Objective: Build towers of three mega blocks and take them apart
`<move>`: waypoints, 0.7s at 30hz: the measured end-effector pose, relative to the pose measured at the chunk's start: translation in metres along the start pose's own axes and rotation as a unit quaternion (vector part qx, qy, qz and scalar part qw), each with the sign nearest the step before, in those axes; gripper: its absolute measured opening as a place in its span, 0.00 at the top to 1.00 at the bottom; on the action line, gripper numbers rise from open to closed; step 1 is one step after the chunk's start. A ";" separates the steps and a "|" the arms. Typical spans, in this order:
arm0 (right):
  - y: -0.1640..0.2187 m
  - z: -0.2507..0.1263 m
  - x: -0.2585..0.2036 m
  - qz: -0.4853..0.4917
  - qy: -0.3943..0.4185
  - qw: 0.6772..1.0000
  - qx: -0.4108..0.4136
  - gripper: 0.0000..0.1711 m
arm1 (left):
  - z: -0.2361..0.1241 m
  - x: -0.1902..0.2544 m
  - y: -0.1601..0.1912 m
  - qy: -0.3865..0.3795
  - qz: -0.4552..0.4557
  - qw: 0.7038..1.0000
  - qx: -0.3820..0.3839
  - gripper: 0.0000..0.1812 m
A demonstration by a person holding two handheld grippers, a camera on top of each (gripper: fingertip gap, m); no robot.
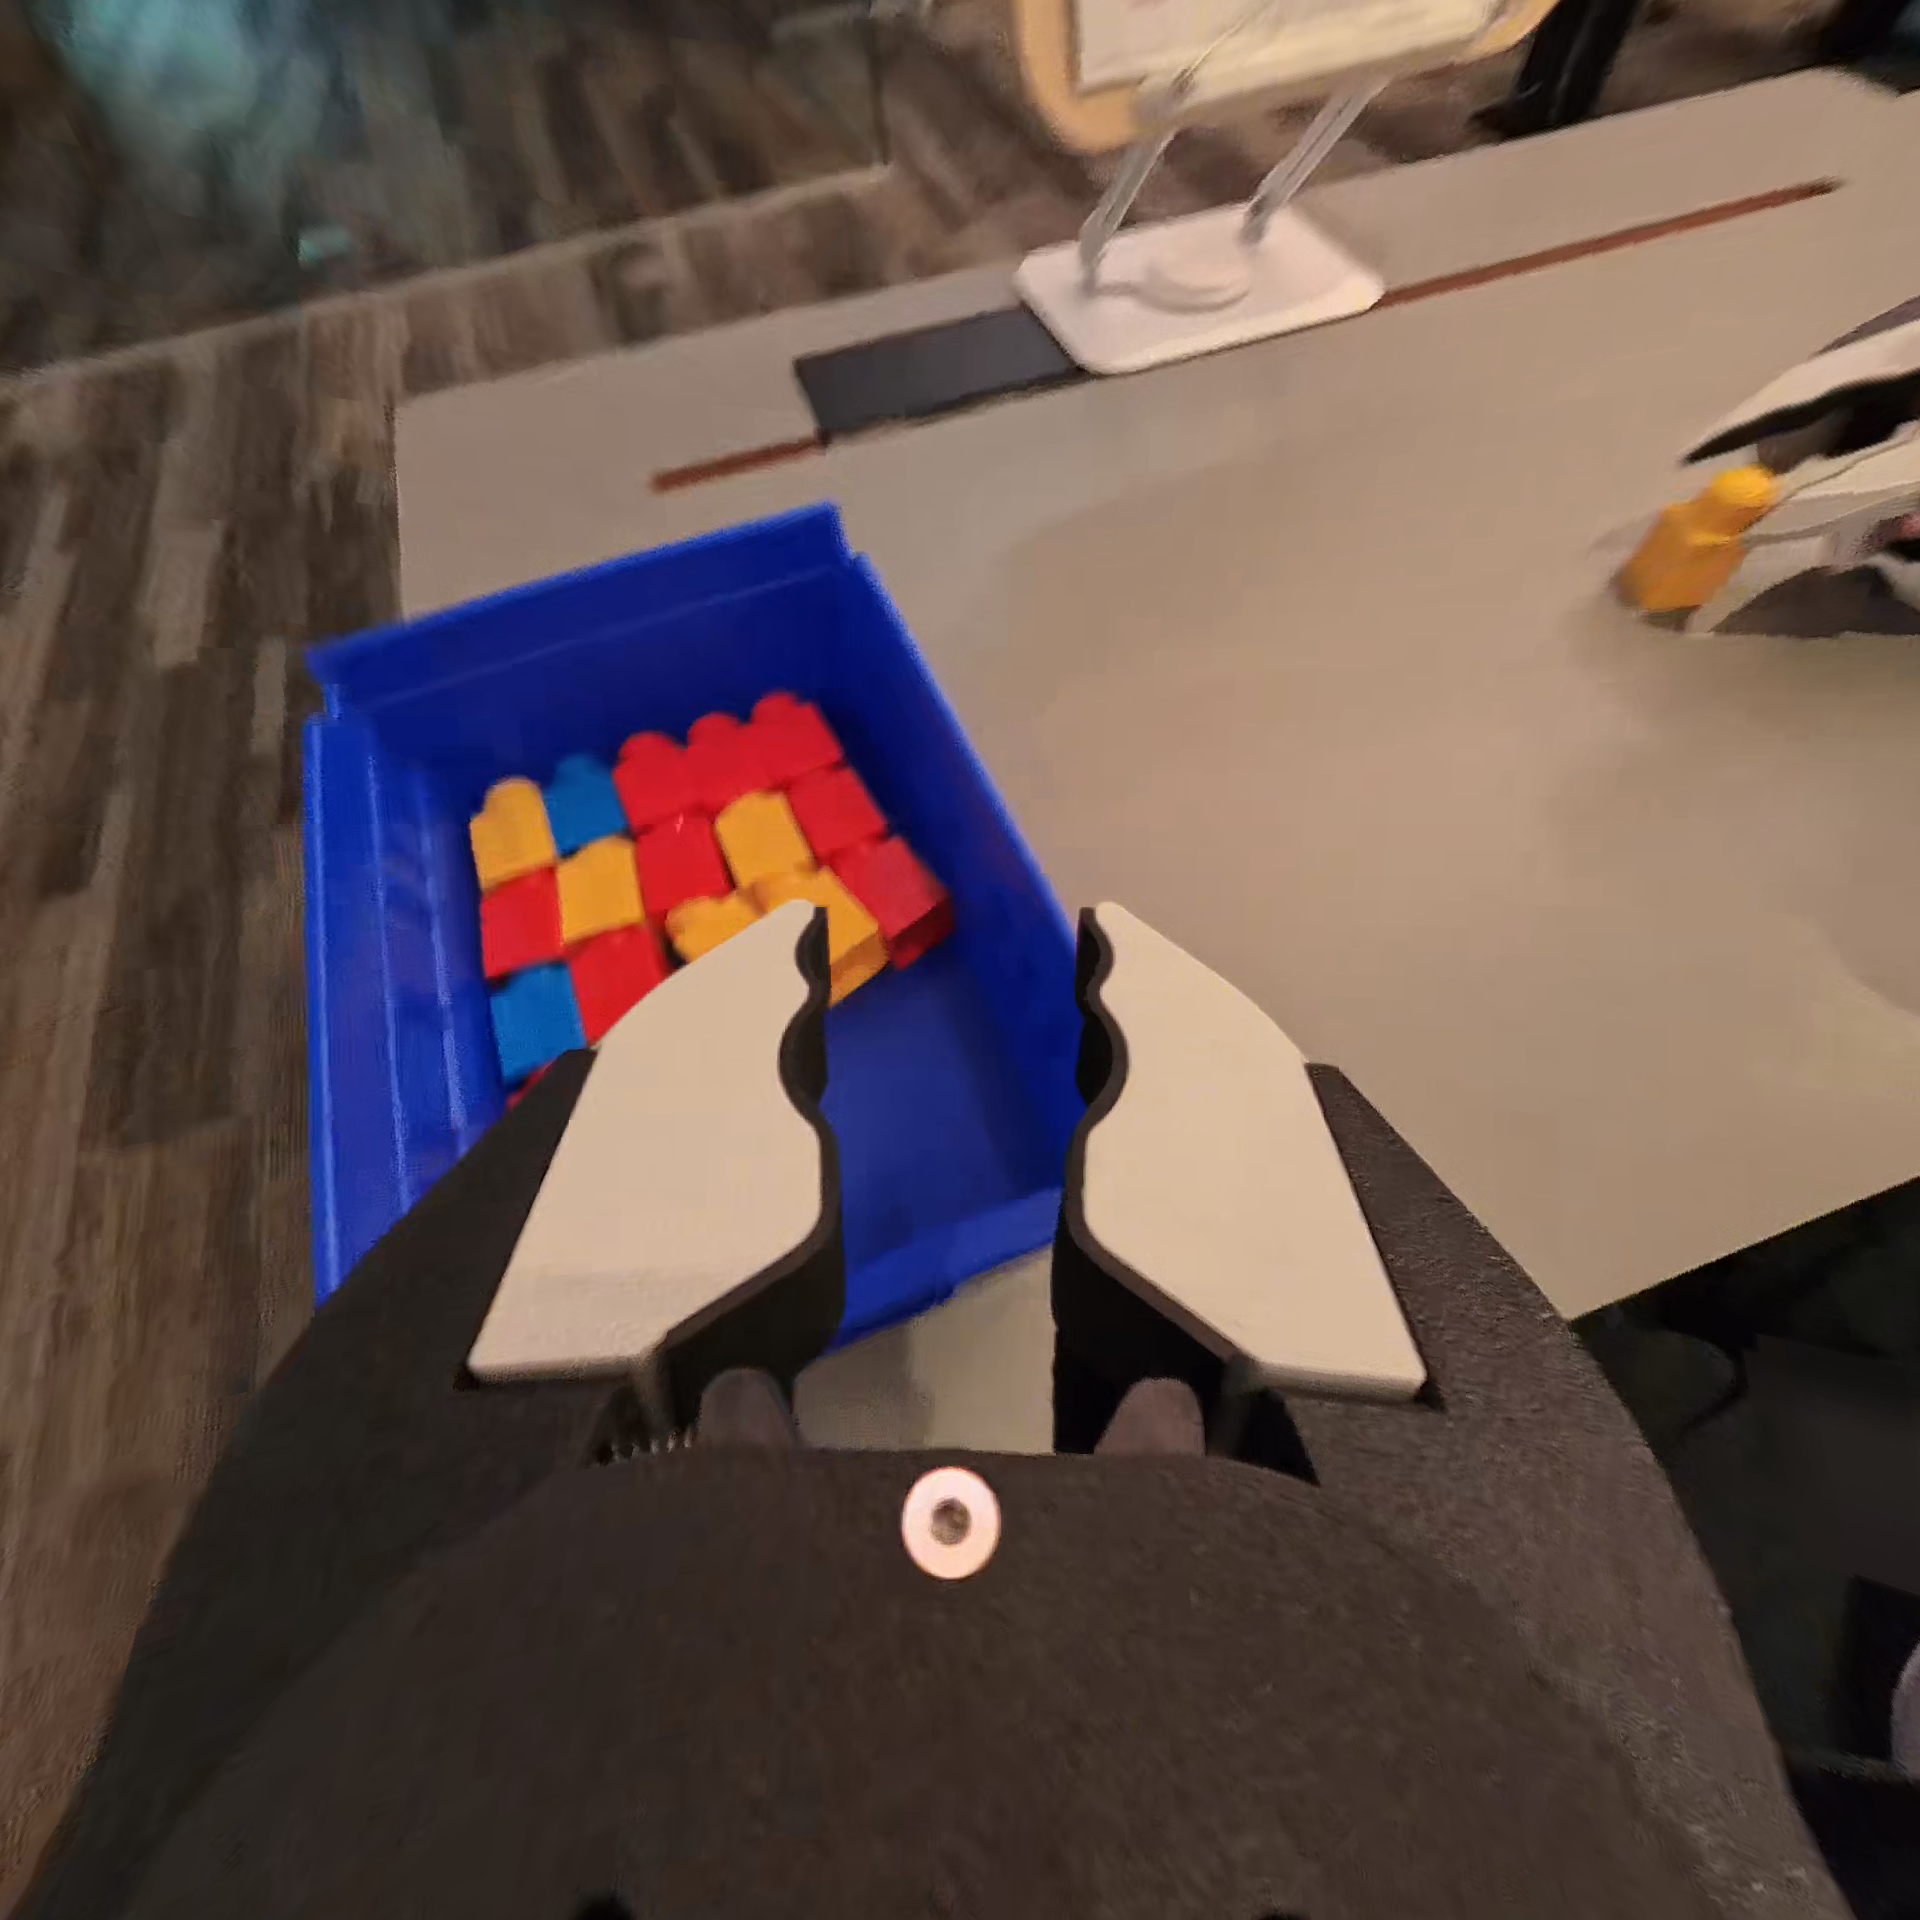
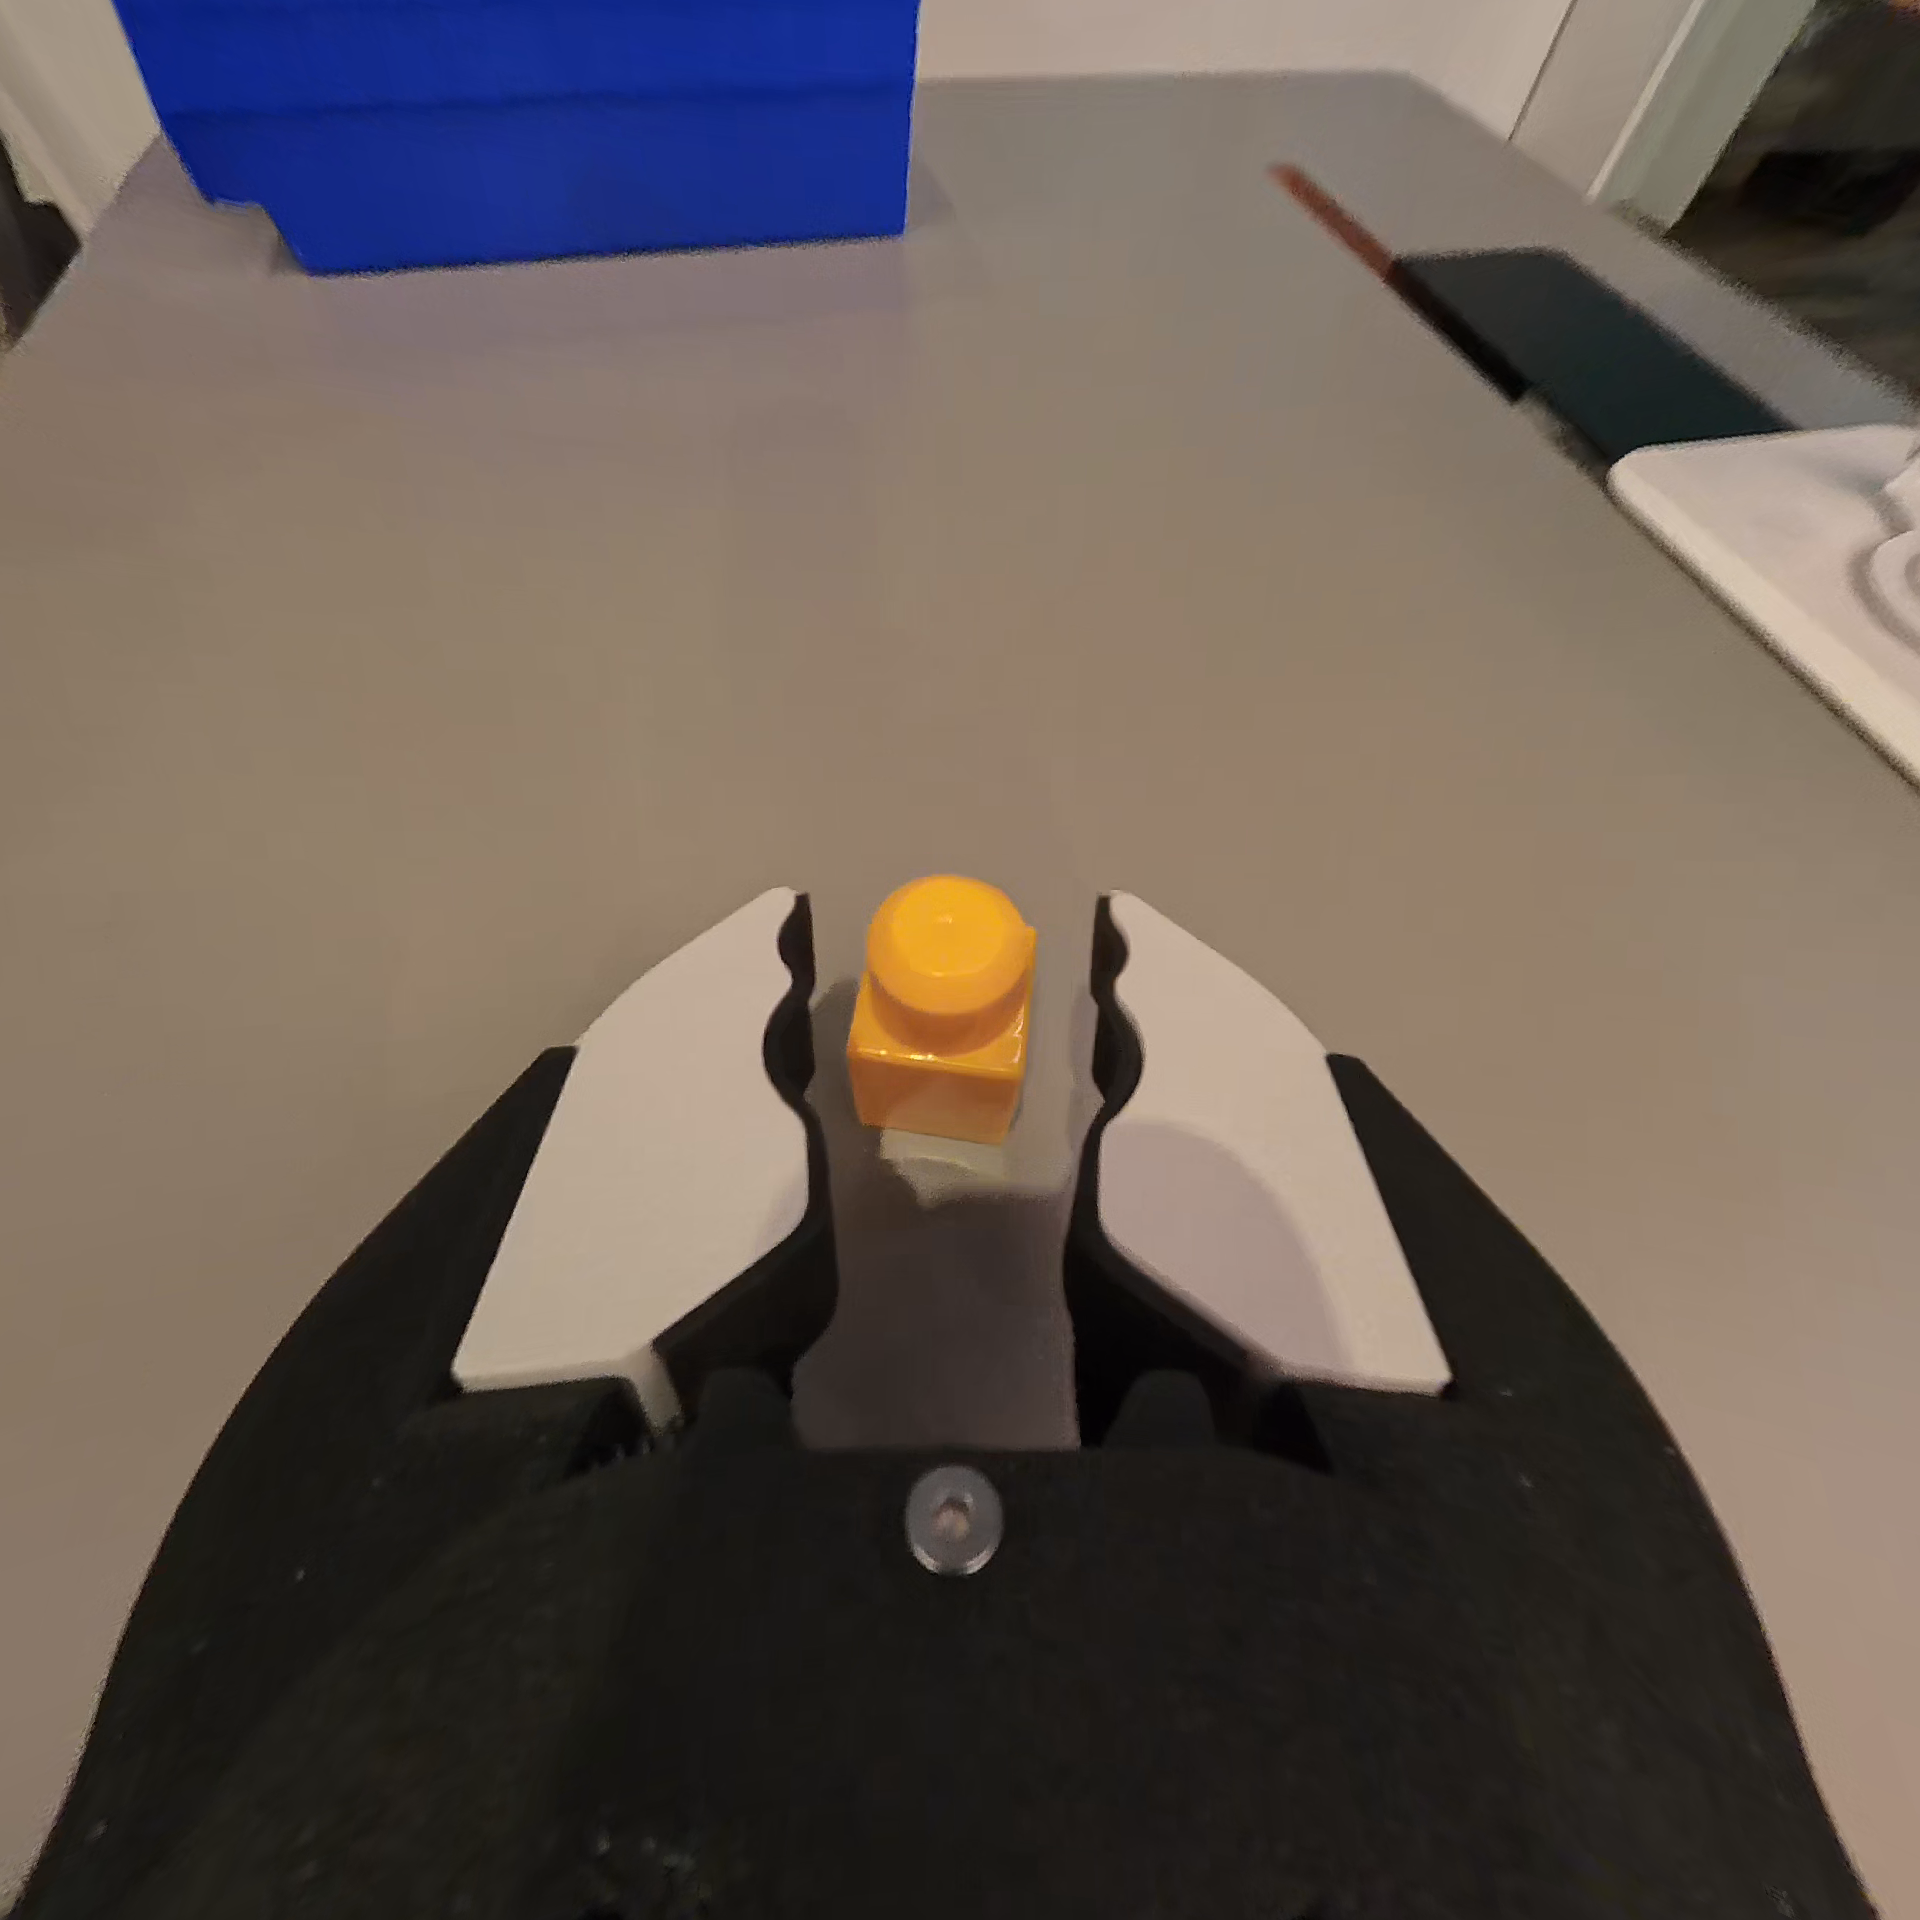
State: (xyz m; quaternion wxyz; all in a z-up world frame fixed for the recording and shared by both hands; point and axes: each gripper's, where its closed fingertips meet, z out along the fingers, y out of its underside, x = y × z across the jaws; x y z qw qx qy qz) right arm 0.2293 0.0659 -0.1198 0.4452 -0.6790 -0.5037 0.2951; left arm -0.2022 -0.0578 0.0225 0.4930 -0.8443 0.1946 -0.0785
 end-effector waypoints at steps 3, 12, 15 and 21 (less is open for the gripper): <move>-0.019 -0.014 0.004 -0.012 0.032 0.998 0.051 0.69 | 0.008 -0.021 0.031 -0.019 -0.078 0.992 -0.096 0.75; -0.046 -0.049 0.004 0.001 0.051 0.990 0.133 0.70 | 0.058 -0.064 0.091 -0.029 -0.199 0.919 -0.340 0.76; -0.049 -0.054 -0.002 -0.006 0.047 0.989 0.137 0.70 | 0.071 -0.077 0.107 -0.056 -0.192 0.897 -0.394 0.74; -0.053 -0.057 -0.008 -0.010 0.025 0.991 0.133 0.70 | 0.088 -0.088 0.124 -0.075 -0.218 0.873 -0.429 0.73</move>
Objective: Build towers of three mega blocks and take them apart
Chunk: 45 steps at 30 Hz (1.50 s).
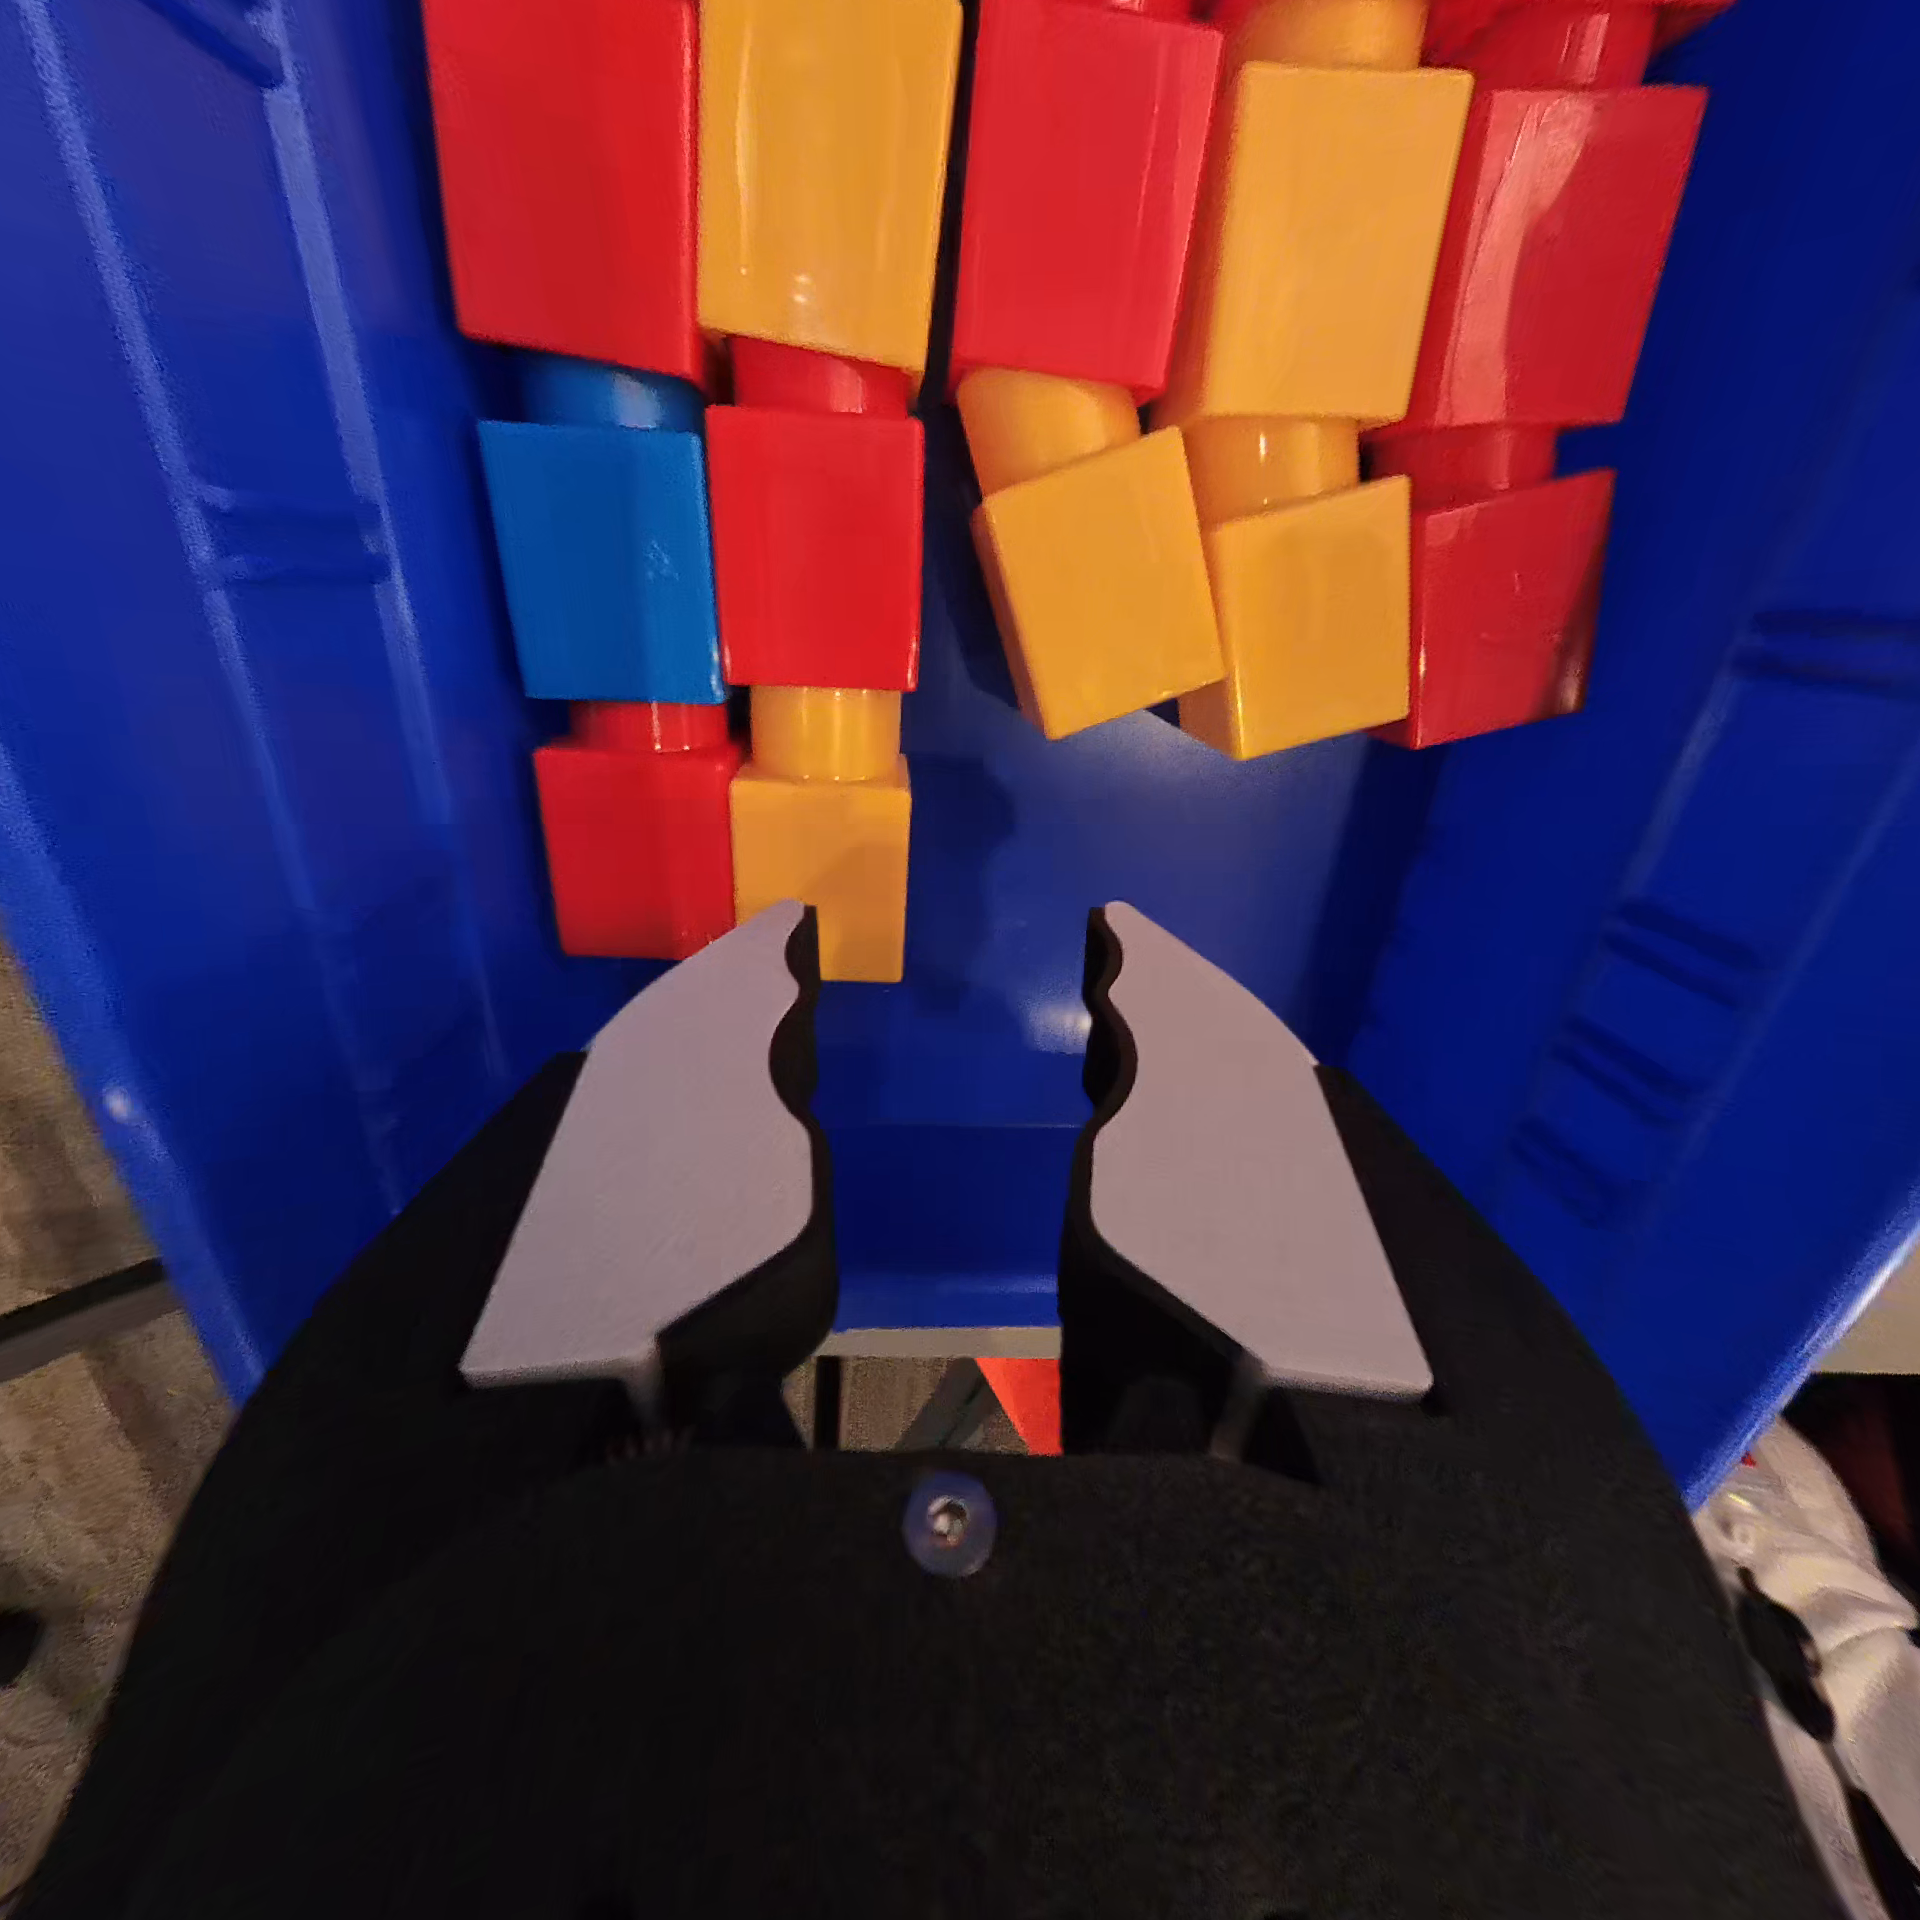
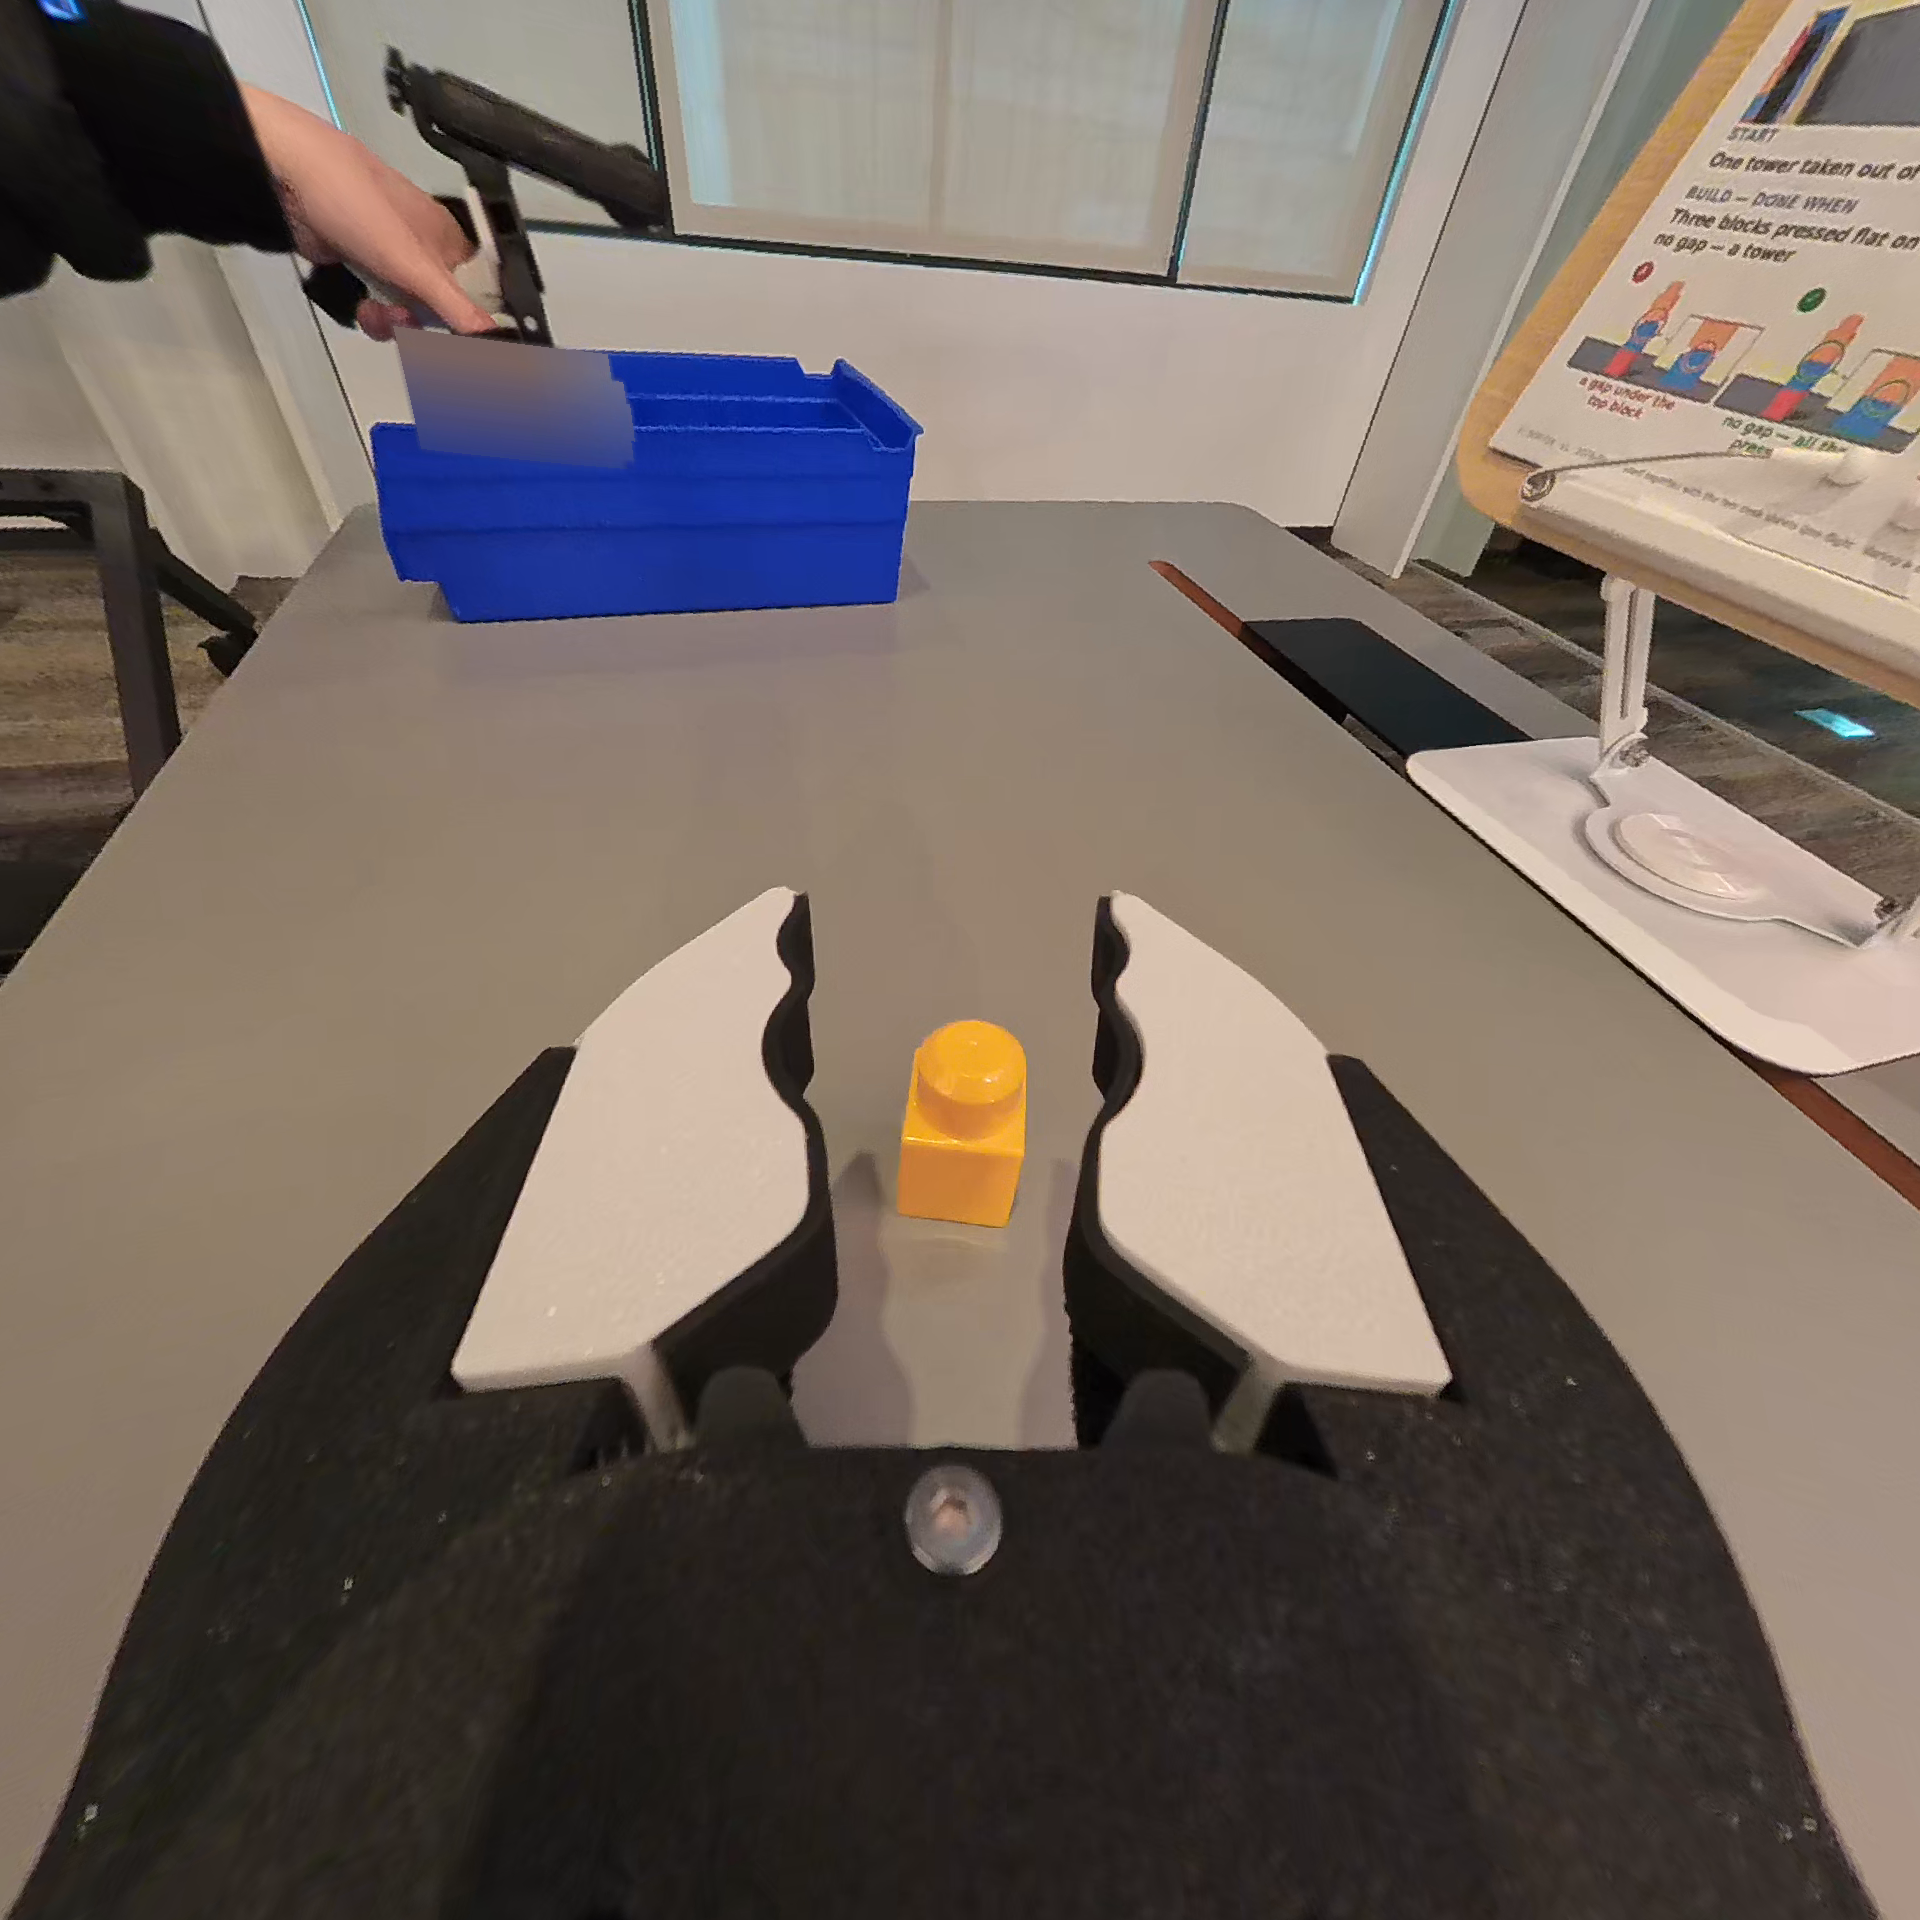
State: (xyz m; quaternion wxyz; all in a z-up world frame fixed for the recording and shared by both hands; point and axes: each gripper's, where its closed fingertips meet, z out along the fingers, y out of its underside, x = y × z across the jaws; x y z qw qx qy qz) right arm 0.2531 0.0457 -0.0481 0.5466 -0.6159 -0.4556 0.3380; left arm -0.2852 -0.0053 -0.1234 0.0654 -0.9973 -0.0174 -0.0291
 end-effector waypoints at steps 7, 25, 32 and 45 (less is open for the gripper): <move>-0.005 0.000 -0.003 -0.005 -0.013 1.000 0.004 0.71 | 0.003 -0.004 -0.008 -0.021 0.006 1.000 0.007 0.74; -0.009 0.005 -0.002 0.002 -0.017 1.000 0.007 0.71 | 0.000 -0.007 -0.008 -0.053 -0.002 0.999 0.012 0.70; -0.012 0.001 0.002 0.001 -0.015 1.000 0.008 0.71 | 0.005 -0.010 0.003 -0.029 -0.053 0.998 -0.012 0.69; -0.009 0.003 0.002 0.004 -0.020 1.000 0.014 0.71 | 0.030 0.000 0.008 -0.011 -0.094 0.995 -0.031 0.70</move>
